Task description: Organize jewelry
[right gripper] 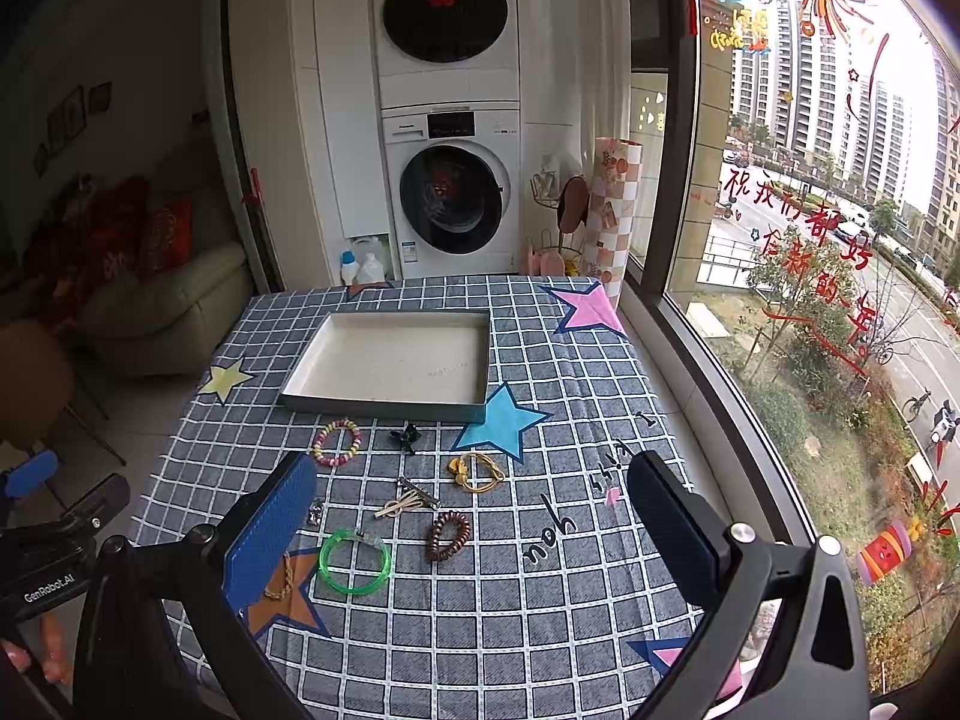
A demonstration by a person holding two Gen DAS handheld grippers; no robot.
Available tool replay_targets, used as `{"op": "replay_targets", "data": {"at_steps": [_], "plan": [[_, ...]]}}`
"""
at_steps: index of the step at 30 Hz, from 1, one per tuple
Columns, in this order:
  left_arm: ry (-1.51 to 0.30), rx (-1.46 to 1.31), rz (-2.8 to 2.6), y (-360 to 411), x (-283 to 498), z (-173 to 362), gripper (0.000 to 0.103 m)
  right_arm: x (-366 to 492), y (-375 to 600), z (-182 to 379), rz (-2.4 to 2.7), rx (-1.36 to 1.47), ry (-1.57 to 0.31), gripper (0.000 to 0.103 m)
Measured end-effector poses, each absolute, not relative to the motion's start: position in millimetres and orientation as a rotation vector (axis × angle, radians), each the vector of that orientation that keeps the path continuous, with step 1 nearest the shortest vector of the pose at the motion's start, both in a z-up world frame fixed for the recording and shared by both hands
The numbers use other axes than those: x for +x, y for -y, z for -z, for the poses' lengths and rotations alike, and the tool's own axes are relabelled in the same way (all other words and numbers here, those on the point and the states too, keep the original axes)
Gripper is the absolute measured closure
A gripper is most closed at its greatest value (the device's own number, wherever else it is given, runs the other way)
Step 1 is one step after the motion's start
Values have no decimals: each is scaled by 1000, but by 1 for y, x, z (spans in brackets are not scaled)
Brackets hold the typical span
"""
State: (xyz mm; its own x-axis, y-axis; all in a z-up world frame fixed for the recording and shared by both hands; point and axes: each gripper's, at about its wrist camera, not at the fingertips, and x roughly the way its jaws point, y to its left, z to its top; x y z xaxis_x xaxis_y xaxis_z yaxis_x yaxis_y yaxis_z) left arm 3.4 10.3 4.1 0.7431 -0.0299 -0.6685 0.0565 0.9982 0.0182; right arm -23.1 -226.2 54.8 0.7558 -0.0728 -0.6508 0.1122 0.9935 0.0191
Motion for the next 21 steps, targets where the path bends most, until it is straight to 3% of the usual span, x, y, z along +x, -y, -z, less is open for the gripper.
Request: {"op": "replay_targets", "data": {"at_steps": [21], "plan": [[-740,41,47,-10,5,0,0,-23,226,-53,102,60,-718,0]]}}
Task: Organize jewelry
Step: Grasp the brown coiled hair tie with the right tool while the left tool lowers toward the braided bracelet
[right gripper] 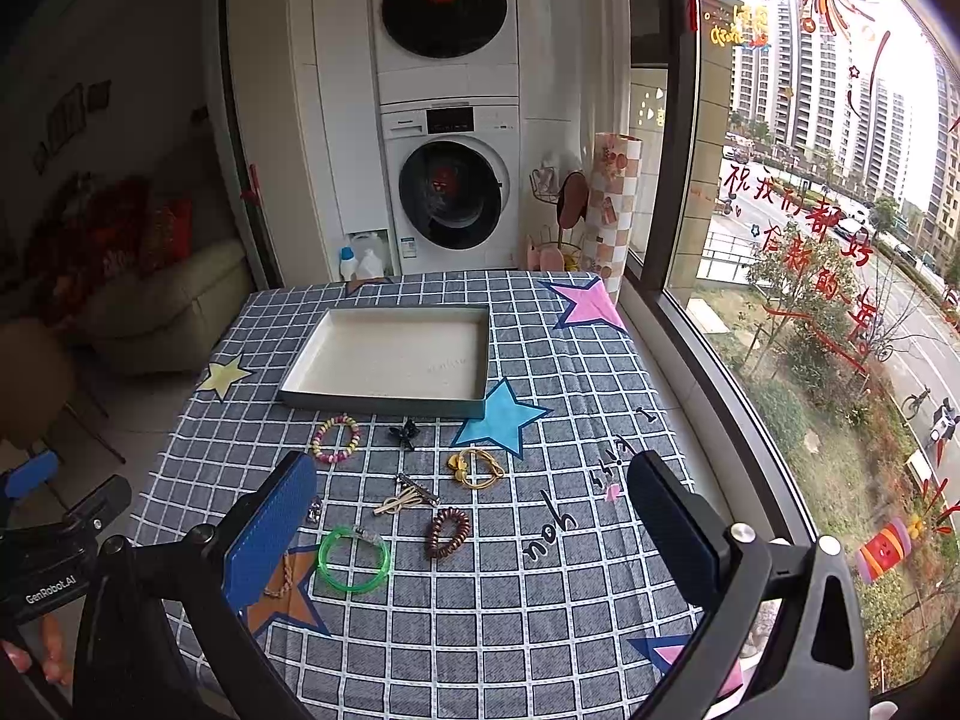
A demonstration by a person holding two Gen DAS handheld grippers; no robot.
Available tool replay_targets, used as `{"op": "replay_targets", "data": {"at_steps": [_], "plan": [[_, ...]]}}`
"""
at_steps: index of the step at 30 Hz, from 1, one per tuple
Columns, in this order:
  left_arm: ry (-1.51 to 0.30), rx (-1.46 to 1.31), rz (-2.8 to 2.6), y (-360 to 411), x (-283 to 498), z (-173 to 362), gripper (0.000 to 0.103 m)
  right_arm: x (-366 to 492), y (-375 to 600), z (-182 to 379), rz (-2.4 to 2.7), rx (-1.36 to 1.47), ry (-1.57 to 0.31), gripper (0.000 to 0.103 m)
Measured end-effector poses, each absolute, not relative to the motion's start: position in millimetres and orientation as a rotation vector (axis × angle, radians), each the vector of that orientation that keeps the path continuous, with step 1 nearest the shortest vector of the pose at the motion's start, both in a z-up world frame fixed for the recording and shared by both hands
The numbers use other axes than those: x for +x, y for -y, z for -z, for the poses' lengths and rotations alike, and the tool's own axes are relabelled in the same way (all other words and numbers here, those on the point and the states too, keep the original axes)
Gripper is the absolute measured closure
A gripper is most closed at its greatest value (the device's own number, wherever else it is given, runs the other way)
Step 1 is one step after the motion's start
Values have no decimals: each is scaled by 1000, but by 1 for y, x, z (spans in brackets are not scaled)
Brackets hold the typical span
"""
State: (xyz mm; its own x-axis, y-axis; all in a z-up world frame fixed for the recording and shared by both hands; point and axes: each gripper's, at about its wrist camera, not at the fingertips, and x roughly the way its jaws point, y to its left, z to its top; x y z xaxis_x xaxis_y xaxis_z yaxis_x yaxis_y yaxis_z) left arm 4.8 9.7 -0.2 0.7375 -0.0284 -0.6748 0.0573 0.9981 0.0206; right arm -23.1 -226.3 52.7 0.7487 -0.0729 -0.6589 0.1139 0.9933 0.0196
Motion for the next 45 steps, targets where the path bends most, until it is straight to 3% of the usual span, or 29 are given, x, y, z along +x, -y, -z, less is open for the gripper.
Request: {"op": "replay_targets", "data": {"at_steps": [32,45], "plan": [[-782,49,62,-9,11,9,0,-24,226,-45,93,60,-761,0],[-1112,60,71,-17,52,93,0,8,229,15,90,123,-1056,0]]}}
